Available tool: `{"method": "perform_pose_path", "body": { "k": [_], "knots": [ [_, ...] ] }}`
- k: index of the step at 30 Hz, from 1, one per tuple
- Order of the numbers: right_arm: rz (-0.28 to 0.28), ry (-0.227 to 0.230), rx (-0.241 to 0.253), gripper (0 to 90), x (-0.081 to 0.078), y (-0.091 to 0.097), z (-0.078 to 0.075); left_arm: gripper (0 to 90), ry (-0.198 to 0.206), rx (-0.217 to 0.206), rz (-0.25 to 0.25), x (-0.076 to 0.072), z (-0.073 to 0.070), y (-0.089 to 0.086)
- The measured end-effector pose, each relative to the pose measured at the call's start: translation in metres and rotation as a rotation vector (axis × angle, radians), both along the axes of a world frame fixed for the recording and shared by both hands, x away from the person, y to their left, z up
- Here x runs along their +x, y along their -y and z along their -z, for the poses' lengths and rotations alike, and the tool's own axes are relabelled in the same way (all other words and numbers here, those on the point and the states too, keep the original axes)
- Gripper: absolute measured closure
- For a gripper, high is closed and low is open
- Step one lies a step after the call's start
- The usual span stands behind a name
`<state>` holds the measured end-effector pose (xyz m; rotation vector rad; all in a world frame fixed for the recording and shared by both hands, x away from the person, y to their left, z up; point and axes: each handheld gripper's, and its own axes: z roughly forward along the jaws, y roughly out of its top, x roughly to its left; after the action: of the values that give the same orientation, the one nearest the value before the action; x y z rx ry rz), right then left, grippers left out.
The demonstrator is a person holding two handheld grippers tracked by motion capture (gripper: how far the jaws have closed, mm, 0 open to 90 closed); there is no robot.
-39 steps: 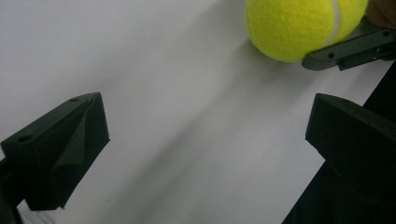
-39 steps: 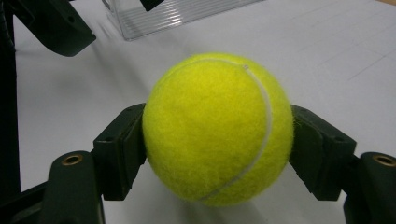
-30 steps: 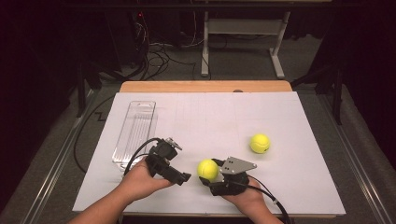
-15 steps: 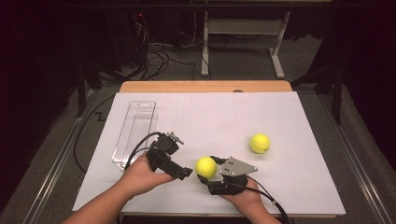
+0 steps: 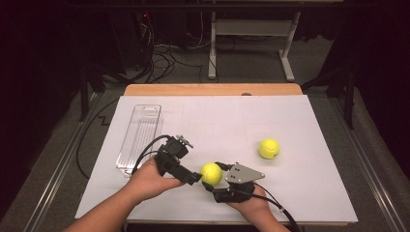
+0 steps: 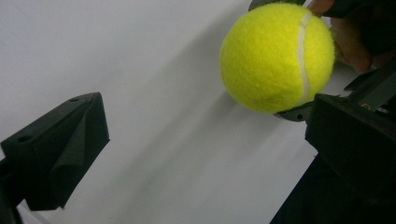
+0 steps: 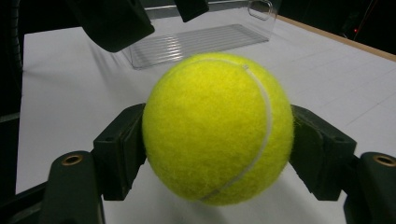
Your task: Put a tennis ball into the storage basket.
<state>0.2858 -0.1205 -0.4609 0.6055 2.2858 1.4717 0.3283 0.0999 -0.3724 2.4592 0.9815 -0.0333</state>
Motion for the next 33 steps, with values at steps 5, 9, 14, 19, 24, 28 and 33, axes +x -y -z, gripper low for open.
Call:
{"method": "perform_pose_path", "body": {
  "k": [5, 9, 14, 19, 24, 28, 33],
  "knots": [
    [-0.003, 0.001, -0.001, 27.1, -0.001, -0.001, 0.0, 0.6, -0.002, 0.002, 0.009, 0.001, 0.001, 0.006],
    [-0.006, 0.002, -0.003, 27.2, -0.001, -0.001, 0.0, 0.6, -0.01, -0.002, 0.017, 0.001, 0.0, 0.011],
    [-0.009, 0.0, -0.003, 27.1, -0.002, -0.002, 0.0, 0.6, -0.024, -0.009, 0.022, 0.002, 0.001, 0.018],
    [-0.01, 0.001, -0.003, 27.1, -0.002, -0.002, 0.0, 0.6, -0.025, 0.004, 0.03, 0.003, 0.003, 0.023],
    [-0.009, 0.004, 0.002, 27.1, -0.002, -0.002, 0.0, 0.6, -0.03, 0.004, 0.031, 0.005, 0.005, 0.026],
    [-0.009, 0.004, 0.002, 27.1, -0.002, -0.003, -0.001, 0.6, -0.038, -0.004, 0.035, 0.005, 0.005, 0.028],
    [-0.007, 0.005, 0.002, 27.1, -0.001, -0.003, -0.001, 0.6, -0.039, -0.012, 0.035, 0.005, 0.003, 0.031]
  ]
}}
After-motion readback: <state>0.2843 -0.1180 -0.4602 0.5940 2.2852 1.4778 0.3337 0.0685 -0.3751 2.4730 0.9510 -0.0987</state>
